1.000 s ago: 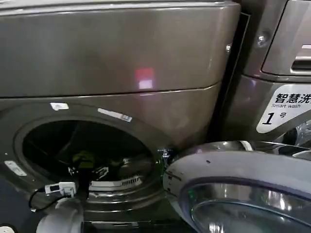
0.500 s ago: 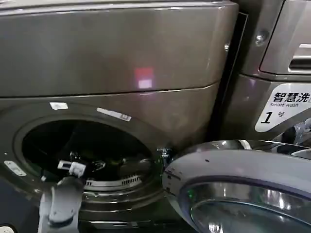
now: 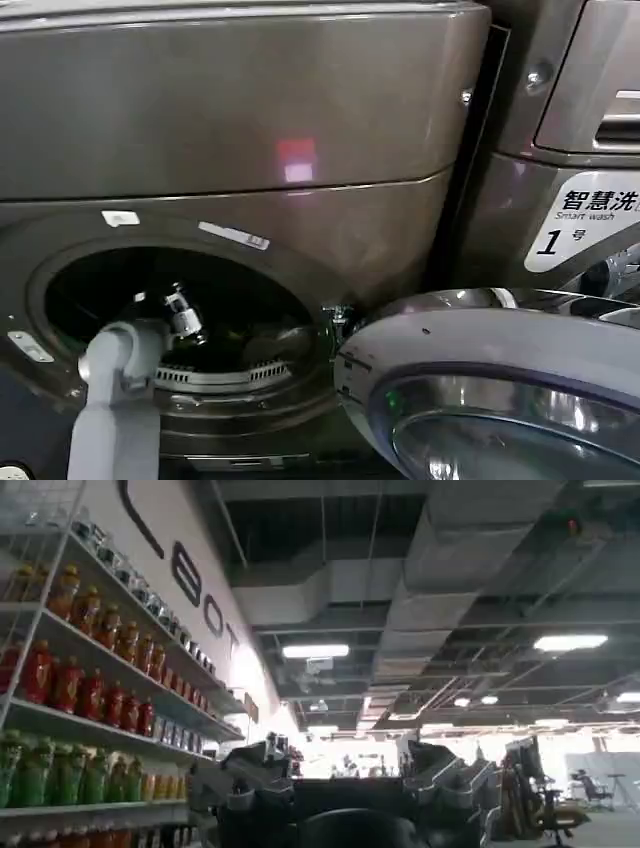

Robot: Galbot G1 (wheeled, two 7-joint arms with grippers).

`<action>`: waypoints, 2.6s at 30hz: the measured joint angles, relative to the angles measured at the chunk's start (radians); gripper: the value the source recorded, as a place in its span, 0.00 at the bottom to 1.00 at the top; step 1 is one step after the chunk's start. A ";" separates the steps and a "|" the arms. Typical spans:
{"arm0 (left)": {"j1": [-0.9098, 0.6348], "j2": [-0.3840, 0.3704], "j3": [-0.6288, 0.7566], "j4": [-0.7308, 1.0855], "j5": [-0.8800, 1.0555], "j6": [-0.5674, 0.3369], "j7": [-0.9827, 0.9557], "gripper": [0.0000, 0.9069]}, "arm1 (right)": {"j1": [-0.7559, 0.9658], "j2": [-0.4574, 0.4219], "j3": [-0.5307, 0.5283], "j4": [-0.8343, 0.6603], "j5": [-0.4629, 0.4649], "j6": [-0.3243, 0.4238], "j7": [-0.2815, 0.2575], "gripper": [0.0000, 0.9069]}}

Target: Grasp the clothes from the dryer.

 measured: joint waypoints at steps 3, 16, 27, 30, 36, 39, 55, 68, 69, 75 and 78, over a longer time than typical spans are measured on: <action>-0.014 0.009 0.010 0.030 -0.010 -0.027 0.012 1.00 | 0.001 -0.001 -0.002 0.000 -0.001 0.000 0.000 1.00; -0.072 0.014 0.058 0.145 -0.068 -0.081 0.038 1.00 | 0.004 0.002 -0.006 0.000 -0.003 0.001 0.000 1.00; -0.104 0.017 0.102 0.240 -0.084 -0.068 0.042 1.00 | 0.006 0.000 -0.008 0.002 -0.005 0.002 0.000 1.00; -0.105 0.018 0.114 0.254 -0.081 -0.058 0.042 1.00 | 0.006 0.000 -0.009 0.002 -0.005 0.002 0.000 1.00; -0.116 0.023 0.130 0.281 -0.093 -0.037 0.042 1.00 | 0.006 0.002 -0.012 0.001 -0.006 0.003 0.000 1.00; -0.118 0.023 0.136 0.292 -0.097 -0.031 0.042 0.11 | 0.006 0.002 -0.012 0.002 -0.006 0.003 0.000 1.00; -0.127 0.034 0.164 0.339 -0.218 -0.010 0.044 0.00 | 0.004 0.001 -0.014 0.003 -0.006 0.004 0.001 1.00; -0.125 0.033 0.166 0.345 -0.298 0.033 0.046 0.00 | 0.006 0.005 -0.036 0.011 -0.024 0.014 -0.006 1.00; -0.125 0.035 0.166 0.343 -0.306 0.041 0.045 0.00 | 0.007 0.005 -0.038 0.012 -0.028 0.014 -0.006 1.00; -0.116 0.026 0.145 0.319 -0.350 0.106 -0.012 0.00 | 0.012 0.008 -0.045 0.014 -0.047 0.021 -0.015 1.00; -0.108 0.013 0.126 0.299 -0.375 0.145 -0.078 0.00 | 0.011 0.011 -0.047 0.016 -0.053 0.021 -0.019 1.00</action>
